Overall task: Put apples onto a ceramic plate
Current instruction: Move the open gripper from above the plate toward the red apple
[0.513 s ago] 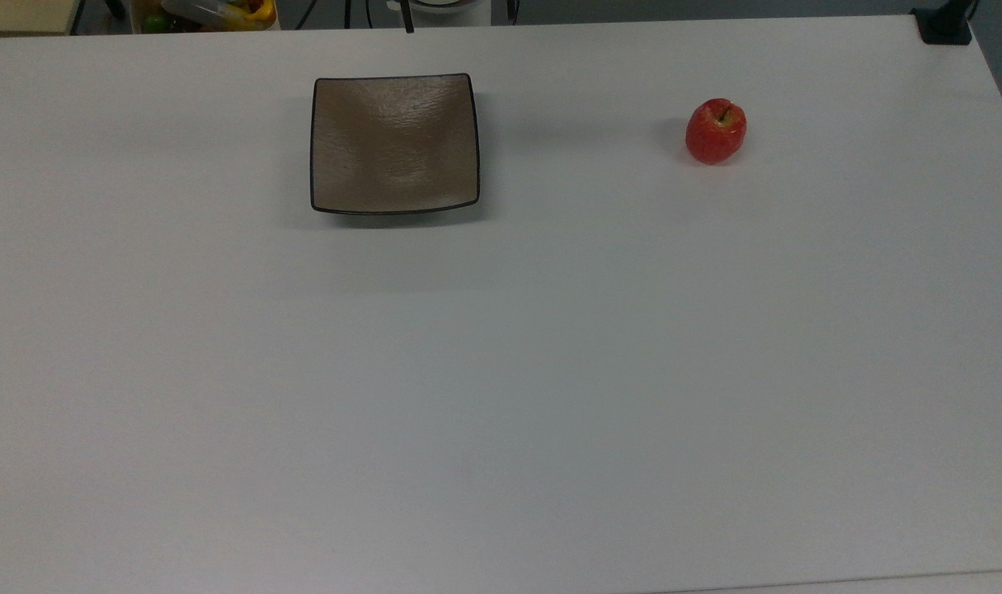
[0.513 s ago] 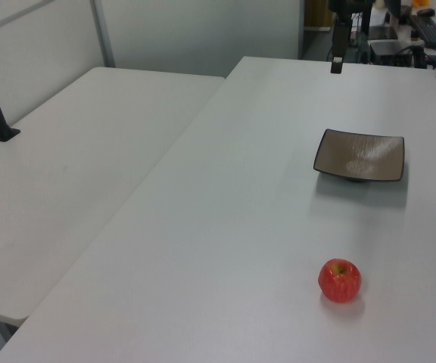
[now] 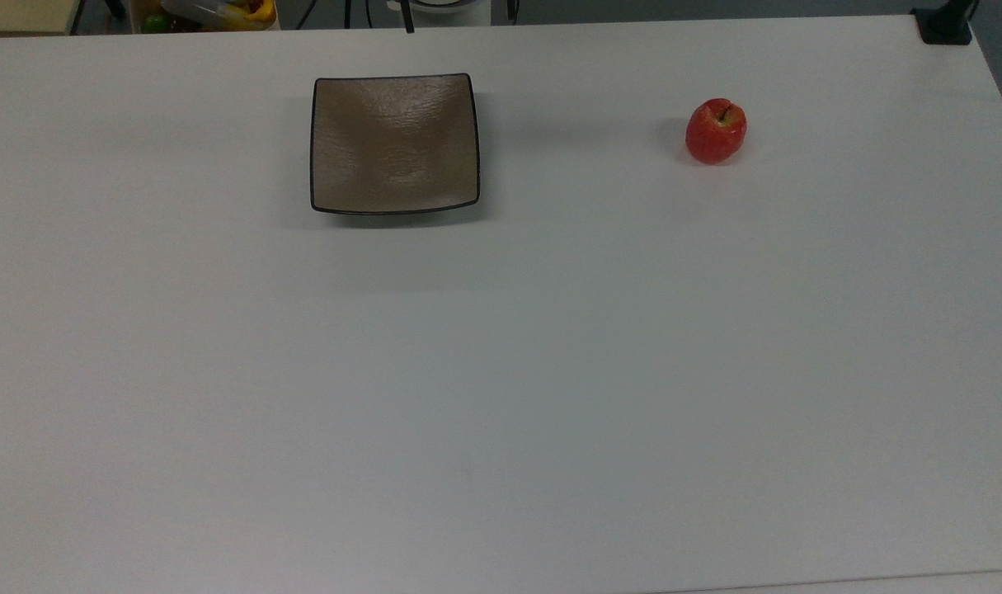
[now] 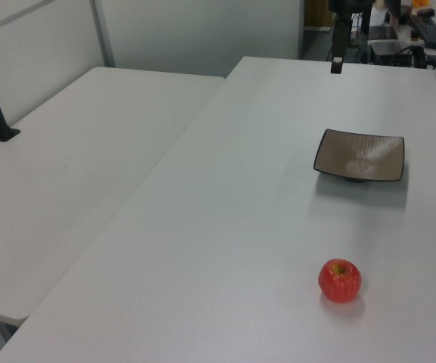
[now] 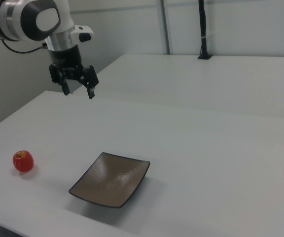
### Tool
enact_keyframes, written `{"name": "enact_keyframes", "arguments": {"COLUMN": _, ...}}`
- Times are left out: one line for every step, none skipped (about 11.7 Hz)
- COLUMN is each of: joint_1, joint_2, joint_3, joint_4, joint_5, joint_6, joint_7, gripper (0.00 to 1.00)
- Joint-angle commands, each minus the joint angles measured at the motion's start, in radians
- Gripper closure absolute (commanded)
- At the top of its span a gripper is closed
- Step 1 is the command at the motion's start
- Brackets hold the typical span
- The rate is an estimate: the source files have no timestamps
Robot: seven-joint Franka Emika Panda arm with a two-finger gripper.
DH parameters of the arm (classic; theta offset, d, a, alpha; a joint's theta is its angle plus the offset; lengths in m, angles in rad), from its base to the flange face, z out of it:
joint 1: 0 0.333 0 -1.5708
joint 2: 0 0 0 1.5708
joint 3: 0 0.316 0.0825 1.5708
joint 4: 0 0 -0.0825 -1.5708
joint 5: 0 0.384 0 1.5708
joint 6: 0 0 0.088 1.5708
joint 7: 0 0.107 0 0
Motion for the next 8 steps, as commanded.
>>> {"name": "enact_keyframes", "arguments": {"joint_1": 0.005, "joint_2": -0.011, "joint_3": -0.003, "joint_4": -0.016, "joint_5": 0.019, "joint_6": 0.02, "joint_7": -0.016, "gripper": 0.0}}
{"name": "enact_keyframes", "arguments": {"joint_1": 0.008, "joint_2": -0.011, "joint_3": -0.003, "joint_4": -0.016, "joint_5": 0.019, "joint_6": 0.019, "joint_7": -0.025, "gripper": 0.0}}
{"name": "enact_keyframes", "arguments": {"joint_1": 0.014, "joint_2": -0.01, "joint_3": -0.003, "joint_4": -0.016, "joint_5": 0.018, "joint_6": 0.019, "joint_7": -0.028, "gripper": 0.0}}
{"name": "enact_keyframes", "arguments": {"joint_1": 0.018, "joint_2": -0.007, "joint_3": -0.003, "joint_4": -0.013, "joint_5": 0.018, "joint_6": 0.016, "joint_7": -0.028, "gripper": 0.0}}
{"name": "enact_keyframes", "arguments": {"joint_1": 0.024, "joint_2": -0.004, "joint_3": -0.003, "joint_4": -0.009, "joint_5": 0.018, "joint_6": 0.011, "joint_7": -0.025, "gripper": 0.0}}
{"name": "enact_keyframes", "arguments": {"joint_1": 0.044, "joint_2": -0.004, "joint_3": 0.0, "joint_4": 0.005, "joint_5": 0.018, "joint_6": 0.01, "joint_7": -0.016, "gripper": 0.0}}
{"name": "enact_keyframes", "arguments": {"joint_1": 0.061, "joint_2": -0.004, "joint_3": 0.0, "joint_4": 0.019, "joint_5": 0.021, "joint_6": 0.01, "joint_7": -0.013, "gripper": 0.0}}
{"name": "enact_keyframes", "arguments": {"joint_1": 0.089, "joint_2": -0.007, "joint_3": 0.002, "joint_4": 0.02, "joint_5": 0.021, "joint_6": 0.01, "joint_7": -0.007, "gripper": 0.0}}
